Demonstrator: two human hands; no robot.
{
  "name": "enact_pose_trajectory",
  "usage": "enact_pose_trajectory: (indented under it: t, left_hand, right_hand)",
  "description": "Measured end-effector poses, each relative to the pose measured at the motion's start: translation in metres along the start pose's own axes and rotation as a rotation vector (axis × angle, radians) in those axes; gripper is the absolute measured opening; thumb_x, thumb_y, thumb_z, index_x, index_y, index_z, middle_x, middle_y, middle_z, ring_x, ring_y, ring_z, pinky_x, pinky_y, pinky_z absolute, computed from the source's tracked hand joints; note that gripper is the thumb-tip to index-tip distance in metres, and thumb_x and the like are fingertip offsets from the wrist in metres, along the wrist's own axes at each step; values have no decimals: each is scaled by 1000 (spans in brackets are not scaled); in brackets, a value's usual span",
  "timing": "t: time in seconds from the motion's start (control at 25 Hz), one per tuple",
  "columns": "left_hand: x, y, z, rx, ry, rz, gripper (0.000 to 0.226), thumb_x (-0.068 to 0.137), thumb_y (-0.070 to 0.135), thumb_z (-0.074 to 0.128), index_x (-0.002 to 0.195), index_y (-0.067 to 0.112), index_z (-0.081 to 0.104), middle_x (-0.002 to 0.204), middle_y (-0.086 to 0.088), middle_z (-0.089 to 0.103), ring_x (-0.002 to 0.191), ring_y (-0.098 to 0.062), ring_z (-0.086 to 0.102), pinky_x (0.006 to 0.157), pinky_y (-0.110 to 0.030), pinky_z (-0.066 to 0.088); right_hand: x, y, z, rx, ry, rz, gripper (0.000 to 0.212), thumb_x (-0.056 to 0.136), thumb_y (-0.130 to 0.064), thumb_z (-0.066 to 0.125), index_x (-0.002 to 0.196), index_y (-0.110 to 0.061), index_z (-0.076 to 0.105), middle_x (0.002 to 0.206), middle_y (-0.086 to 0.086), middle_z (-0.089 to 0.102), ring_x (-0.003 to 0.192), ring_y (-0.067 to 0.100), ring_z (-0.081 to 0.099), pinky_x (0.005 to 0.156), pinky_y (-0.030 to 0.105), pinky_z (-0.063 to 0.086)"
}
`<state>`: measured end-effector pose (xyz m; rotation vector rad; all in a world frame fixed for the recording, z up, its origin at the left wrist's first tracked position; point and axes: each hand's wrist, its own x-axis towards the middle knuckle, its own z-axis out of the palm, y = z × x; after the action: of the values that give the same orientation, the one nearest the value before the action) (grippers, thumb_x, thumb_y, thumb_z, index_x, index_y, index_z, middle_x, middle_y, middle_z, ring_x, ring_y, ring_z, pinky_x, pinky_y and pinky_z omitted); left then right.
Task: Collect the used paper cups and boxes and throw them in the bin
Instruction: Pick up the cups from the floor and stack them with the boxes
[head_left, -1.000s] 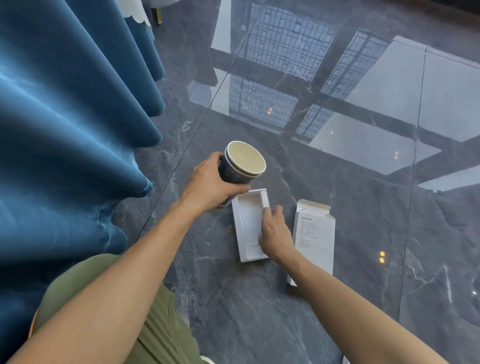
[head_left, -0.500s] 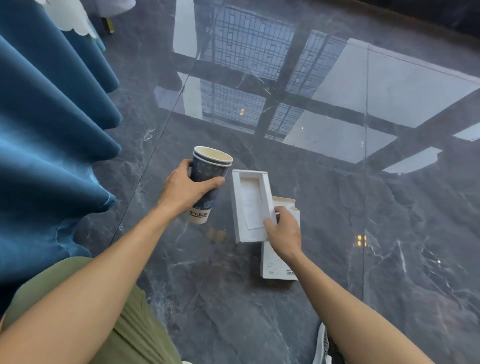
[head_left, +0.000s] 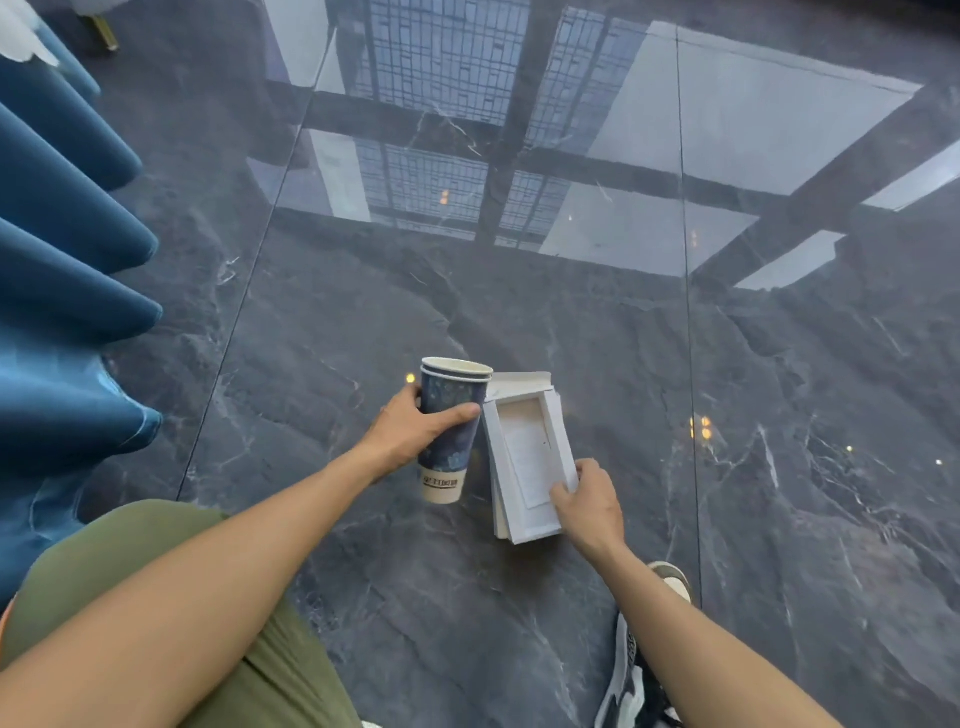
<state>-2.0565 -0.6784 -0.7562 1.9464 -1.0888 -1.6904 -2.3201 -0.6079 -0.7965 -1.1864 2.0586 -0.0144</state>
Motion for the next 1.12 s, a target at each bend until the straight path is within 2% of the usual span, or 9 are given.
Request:
enact_pose_trajectory:
  t: [0.16,0.32,0.4,0.52,0.6,0.72,0.84,1.0,1.12]
  left_hand:
    - [6,-17,17,-52,-117,-70,64,73,62,80,119,18,71,111,0,78,101,-17,74,77,-30,58]
    - [10,-18,37,-215,-180,-155,59,84,57,72,124,14,70,117,-5,77,99,-17,74,73,-25,54]
    - [11,-18,50,-346,-234,-202,63,83,61,71,128,16,68,121,-6,76,101,-19,72,79,-30,54]
    - [14,-30,67,-614,-292,-281,84,70,69,77,135,18,64,131,-10,71,123,-31,66,106,-52,49]
    - [20,-31,74,-677,-286,-316,89,68,70,79,138,18,61,134,-13,69,127,-35,63,110,-60,44]
    - [21,-27,76,-698,-259,-305,90,67,71,80,137,17,62,136,-15,67,128,-37,62,111,-61,42]
    - [-10,6,75,-696,-225,-317,89,65,73,78,133,17,65,132,-14,70,126,-37,63,110,-62,43]
    - [-99,81,48,-729,-168,-310,68,78,71,64,122,20,72,126,-12,74,125,-39,62,108,-63,41]
    - [-175,150,12,-784,-126,-285,61,75,74,65,106,23,78,122,-10,70,109,-37,62,98,-56,45]
  right_hand:
    - [3,5,1,181,-88,56,38,86,-39,62,119,-23,54,114,0,61,99,20,63,89,45,57]
    - [12,5,5,360,-86,182,15,89,-33,60,101,-26,66,102,-4,73,97,22,69,93,50,58]
    - [17,6,8,443,-75,223,11,86,-29,59,91,-25,68,97,-1,75,96,26,72,92,53,59]
    - [21,5,11,572,-108,283,10,88,-20,59,90,-22,69,101,5,77,100,30,73,93,53,60]
    - [21,2,6,616,-151,301,12,89,-17,60,95,-20,70,104,6,77,99,30,74,94,53,60]
    - [17,-9,1,569,-163,256,22,89,-20,62,111,-17,63,110,4,72,102,28,70,95,49,59]
    - [3,-26,-25,537,-141,226,27,88,-20,64,113,-18,52,104,-2,66,102,26,67,95,50,56]
    - [-61,-69,-103,496,-173,171,28,86,-22,65,110,-22,50,101,-8,64,99,21,66,93,49,57]
    - [-122,-110,-172,520,-164,118,25,84,-26,67,106,-26,55,103,-9,67,99,20,68,93,49,57]
